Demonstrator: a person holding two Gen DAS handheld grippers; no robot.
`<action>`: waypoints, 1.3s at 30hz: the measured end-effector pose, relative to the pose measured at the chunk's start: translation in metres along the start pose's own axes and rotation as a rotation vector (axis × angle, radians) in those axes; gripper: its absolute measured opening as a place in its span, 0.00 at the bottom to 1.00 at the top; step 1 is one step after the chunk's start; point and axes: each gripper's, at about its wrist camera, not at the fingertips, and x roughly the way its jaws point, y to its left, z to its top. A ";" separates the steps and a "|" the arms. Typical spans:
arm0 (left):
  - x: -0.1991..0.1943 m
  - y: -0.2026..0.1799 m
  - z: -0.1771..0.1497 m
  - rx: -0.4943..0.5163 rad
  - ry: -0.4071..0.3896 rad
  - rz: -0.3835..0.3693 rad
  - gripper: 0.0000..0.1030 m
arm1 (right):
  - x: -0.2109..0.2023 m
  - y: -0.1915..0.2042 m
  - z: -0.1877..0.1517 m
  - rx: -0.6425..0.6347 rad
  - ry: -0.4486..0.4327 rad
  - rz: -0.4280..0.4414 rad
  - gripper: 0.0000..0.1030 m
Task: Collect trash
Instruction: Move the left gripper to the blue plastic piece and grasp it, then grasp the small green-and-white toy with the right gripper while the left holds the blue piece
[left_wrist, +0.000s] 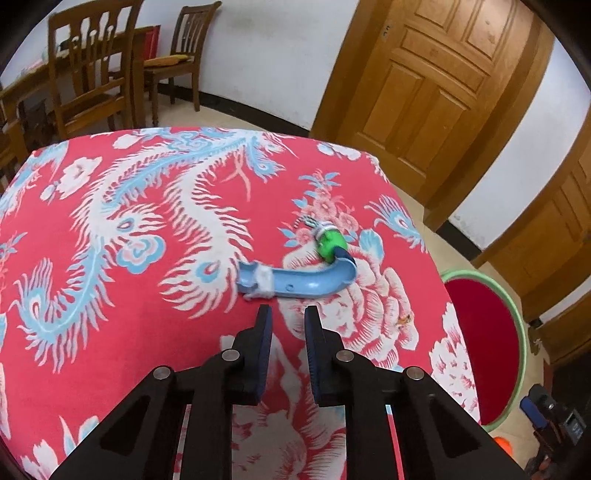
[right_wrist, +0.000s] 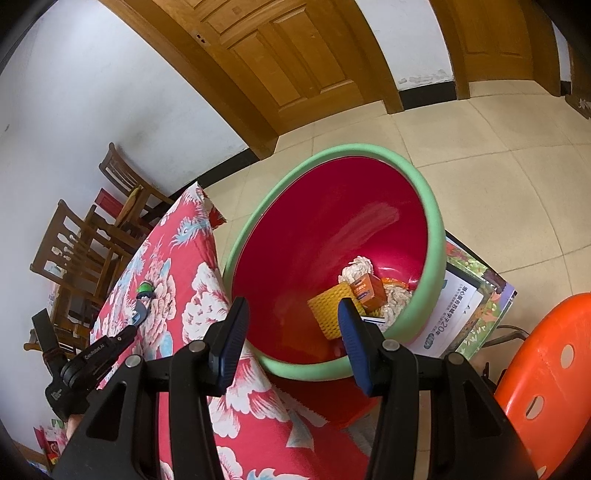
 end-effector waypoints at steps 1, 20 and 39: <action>0.000 0.003 0.002 -0.013 -0.001 -0.001 0.18 | 0.000 0.002 0.000 -0.004 0.002 0.001 0.51; 0.025 0.009 0.028 -0.052 -0.011 0.024 0.41 | 0.002 0.021 0.007 -0.055 -0.004 -0.008 0.51; 0.003 0.020 0.022 -0.003 -0.032 -0.006 0.19 | 0.007 0.060 0.002 -0.146 0.023 0.014 0.51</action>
